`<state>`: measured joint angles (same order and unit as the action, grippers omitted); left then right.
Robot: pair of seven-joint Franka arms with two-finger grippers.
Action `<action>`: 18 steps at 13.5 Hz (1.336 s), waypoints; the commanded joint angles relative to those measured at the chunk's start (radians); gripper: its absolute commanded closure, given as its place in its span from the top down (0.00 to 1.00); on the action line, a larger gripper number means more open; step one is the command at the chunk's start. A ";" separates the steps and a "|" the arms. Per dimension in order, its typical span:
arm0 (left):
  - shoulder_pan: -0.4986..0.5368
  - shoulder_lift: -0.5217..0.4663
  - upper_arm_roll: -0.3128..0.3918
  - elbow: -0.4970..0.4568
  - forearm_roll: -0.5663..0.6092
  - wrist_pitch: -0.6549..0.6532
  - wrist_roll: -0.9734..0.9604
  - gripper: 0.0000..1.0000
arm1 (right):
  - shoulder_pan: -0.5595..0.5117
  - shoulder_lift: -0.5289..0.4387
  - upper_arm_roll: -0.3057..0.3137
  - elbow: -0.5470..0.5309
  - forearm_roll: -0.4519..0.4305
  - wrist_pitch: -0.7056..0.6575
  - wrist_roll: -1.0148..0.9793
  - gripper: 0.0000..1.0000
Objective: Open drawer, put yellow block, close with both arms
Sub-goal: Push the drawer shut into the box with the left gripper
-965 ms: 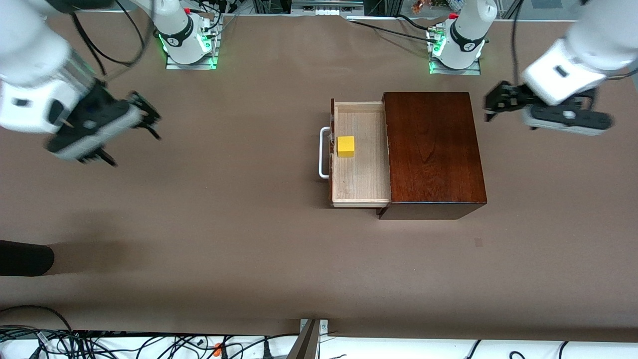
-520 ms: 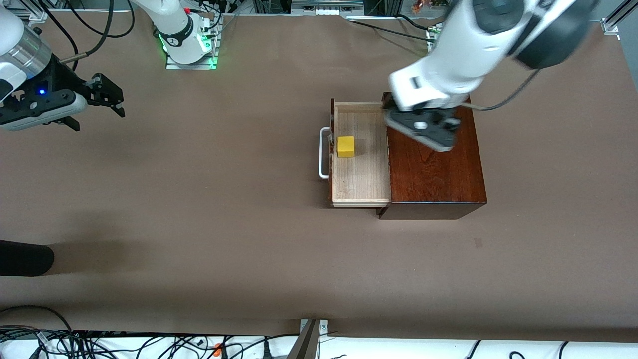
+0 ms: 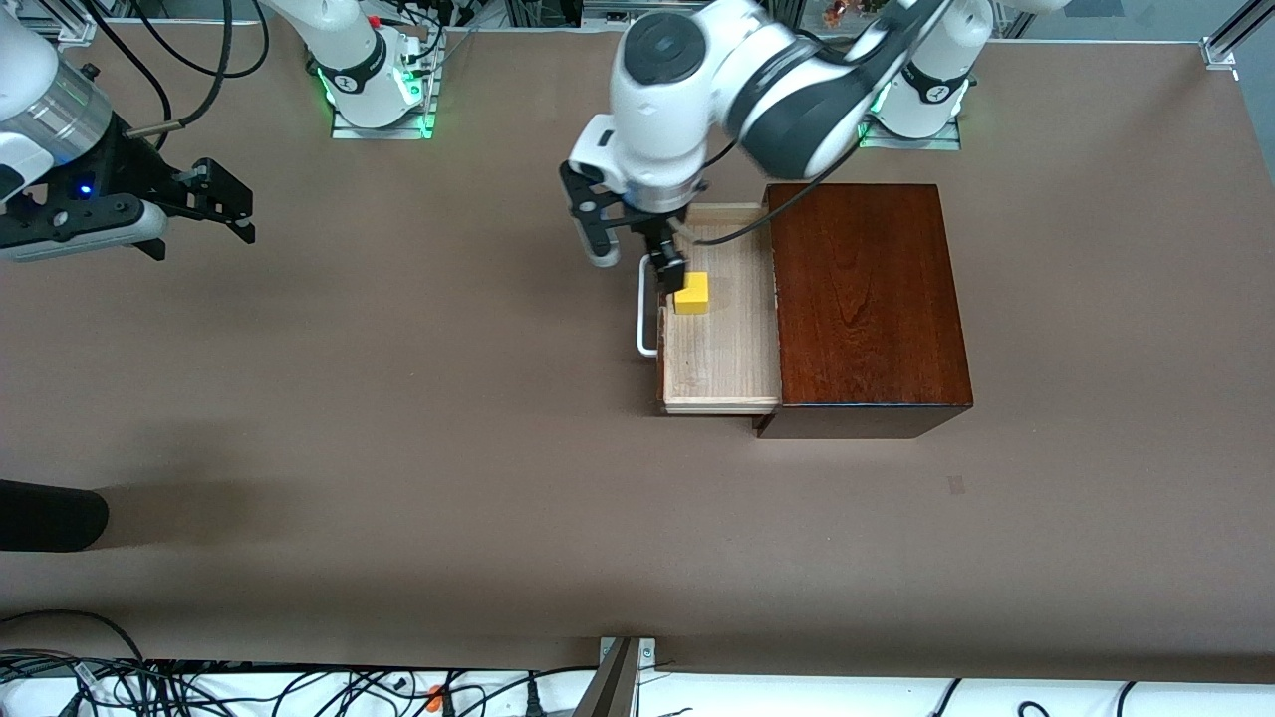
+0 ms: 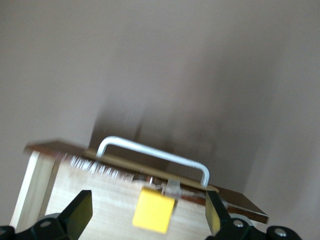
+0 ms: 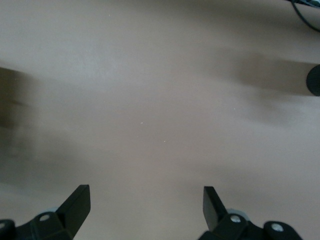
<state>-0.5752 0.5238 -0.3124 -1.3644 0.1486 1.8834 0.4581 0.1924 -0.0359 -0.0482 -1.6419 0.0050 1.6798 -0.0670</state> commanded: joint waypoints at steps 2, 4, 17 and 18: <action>-0.063 0.188 0.016 0.185 0.069 -0.007 0.292 1.00 | -0.002 0.018 -0.002 0.030 -0.003 -0.012 0.010 1.00; -0.063 0.225 0.021 0.183 0.071 0.031 0.346 1.00 | 0.001 0.018 0.002 0.030 0.010 -0.011 0.007 1.00; -0.057 0.194 0.022 0.099 0.143 -0.109 0.234 1.00 | 0.005 0.019 0.004 0.030 -0.003 -0.002 0.003 1.00; -0.058 0.193 0.025 0.096 0.143 -0.113 0.234 1.00 | 0.004 0.021 0.004 0.030 0.000 -0.002 0.003 1.00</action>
<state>-0.6372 0.7521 -0.2885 -1.2381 0.2661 1.7911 0.7021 0.1990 -0.0232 -0.0442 -1.6334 0.0040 1.6816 -0.0648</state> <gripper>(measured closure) 0.000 0.000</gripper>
